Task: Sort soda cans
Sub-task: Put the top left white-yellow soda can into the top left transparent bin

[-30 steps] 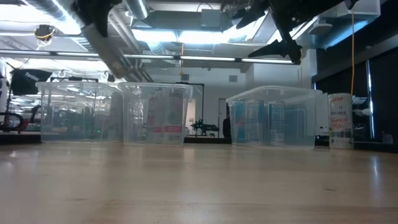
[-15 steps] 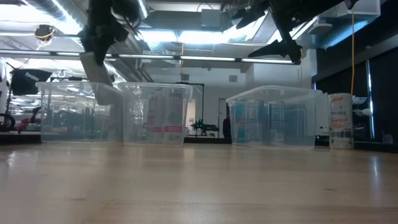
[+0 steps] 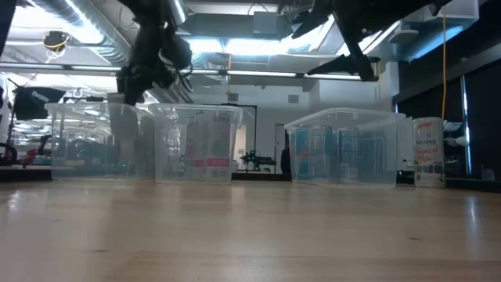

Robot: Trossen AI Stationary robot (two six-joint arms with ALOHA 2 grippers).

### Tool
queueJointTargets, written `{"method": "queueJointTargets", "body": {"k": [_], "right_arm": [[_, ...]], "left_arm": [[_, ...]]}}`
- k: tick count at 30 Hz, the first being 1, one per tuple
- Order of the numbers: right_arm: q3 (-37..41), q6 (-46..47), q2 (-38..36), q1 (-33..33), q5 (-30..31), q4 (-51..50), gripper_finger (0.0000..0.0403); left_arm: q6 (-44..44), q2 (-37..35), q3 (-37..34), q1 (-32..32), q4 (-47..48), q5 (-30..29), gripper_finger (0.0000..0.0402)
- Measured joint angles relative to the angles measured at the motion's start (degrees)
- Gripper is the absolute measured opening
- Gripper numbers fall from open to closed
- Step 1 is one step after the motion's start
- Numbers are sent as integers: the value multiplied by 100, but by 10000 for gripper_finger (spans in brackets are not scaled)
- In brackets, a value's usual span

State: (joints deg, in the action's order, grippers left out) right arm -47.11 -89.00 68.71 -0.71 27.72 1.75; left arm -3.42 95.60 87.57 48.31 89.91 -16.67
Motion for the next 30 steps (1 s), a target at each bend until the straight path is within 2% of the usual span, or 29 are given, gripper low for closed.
{"method": "queueJointTargets", "body": {"k": [9,16,30], "right_arm": [[0,-1,0,0,12,-6,360],[0,-1,0,0,12,-12,360],[0,-1,0,0,10,-12,360]], "left_arm": [[-499,514,-2,88,-187,15,245],[-866,524,-2,93,-581,19,284],[-1169,524,-2,114,-1075,15,285]]}}
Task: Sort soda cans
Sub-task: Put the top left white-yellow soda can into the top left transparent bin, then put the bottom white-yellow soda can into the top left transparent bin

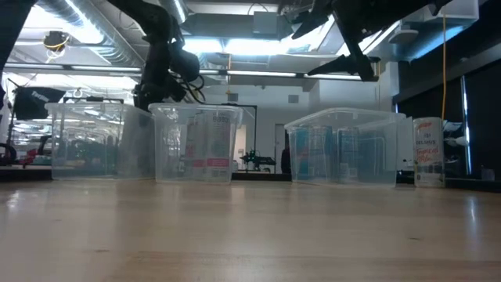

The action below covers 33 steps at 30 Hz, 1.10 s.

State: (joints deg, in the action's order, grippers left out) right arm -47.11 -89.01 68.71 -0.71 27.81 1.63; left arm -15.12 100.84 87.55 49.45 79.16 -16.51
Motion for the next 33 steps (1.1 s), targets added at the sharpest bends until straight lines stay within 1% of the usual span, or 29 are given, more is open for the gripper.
{"method": "queueJointTargets", "body": {"k": [3,7,11,16,20,24,33], "right_arm": [[0,0,0,0,2,0,360],[0,0,-2,0,0,-4,360],[0,0,-2,0,0,-2,360],[0,0,-2,0,0,0,360],[0,0,-2,0,-1,0,360],[0,0,-2,0,0,0,360],[0,0,-2,0,-2,2,360]], "left_arm": [[16,-5,-27,0,-259,-7,286],[54,-13,-235,21,-535,-57,288],[135,0,-386,90,-577,-53,303],[119,-7,-376,101,-597,-39,326],[87,-7,-374,103,-480,-116,329],[99,-7,-208,101,-251,-278,325],[212,-37,479,81,21,-293,325]]}}
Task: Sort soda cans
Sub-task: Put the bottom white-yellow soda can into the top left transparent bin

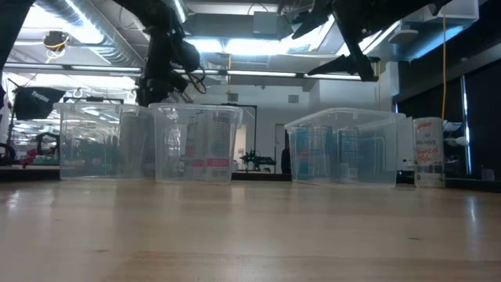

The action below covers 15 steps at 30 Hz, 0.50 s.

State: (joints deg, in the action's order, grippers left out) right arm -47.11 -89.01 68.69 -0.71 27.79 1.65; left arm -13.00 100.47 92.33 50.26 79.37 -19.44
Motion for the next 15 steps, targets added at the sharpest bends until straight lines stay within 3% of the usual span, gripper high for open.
{"method": "queueJointTargets", "body": {"k": [6,15], "right_arm": [[0,0,0,-2,0,-3,360],[0,0,-2,0,0,0,360]], "left_arm": [[64,-303,353,-57,52,4,322],[311,-1428,424,-444,72,239,322]]}}
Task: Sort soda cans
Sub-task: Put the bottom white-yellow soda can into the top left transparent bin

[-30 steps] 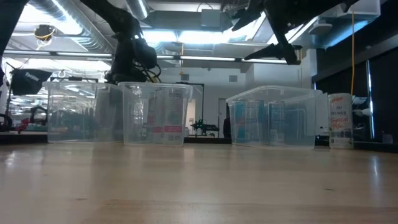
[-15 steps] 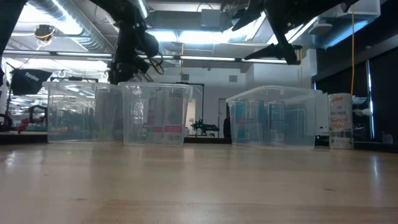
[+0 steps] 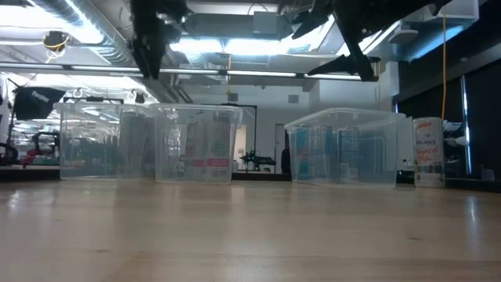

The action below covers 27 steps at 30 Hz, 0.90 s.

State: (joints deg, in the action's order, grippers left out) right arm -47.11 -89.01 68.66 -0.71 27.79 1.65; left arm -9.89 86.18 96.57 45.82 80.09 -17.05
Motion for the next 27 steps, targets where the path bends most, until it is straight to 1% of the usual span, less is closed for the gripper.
{"method": "queueJointTargets", "body": {"k": [3,7,12,15,19,24,27], "right_arm": [[0,0,2,-2,0,28,360],[0,0,0,0,0,44,360],[0,1,0,-1,0,44,360],[0,1,0,0,0,45,360],[0,4,0,0,0,44,360],[0,7,0,-2,0,42,360],[0,7,0,-2,0,26,360]], "left_arm": [[134,-315,2,-332,2,384,322],[217,-596,2,-1013,11,842,321],[174,-657,0,-2151,112,947,321],[240,-657,-3,-2683,-76,962,321],[341,-657,-6,-3016,-481,943,321],[808,-635,-138,-3142,-1073,972,321],[1069,-528,-142,-3245,-745,1244,321]]}}
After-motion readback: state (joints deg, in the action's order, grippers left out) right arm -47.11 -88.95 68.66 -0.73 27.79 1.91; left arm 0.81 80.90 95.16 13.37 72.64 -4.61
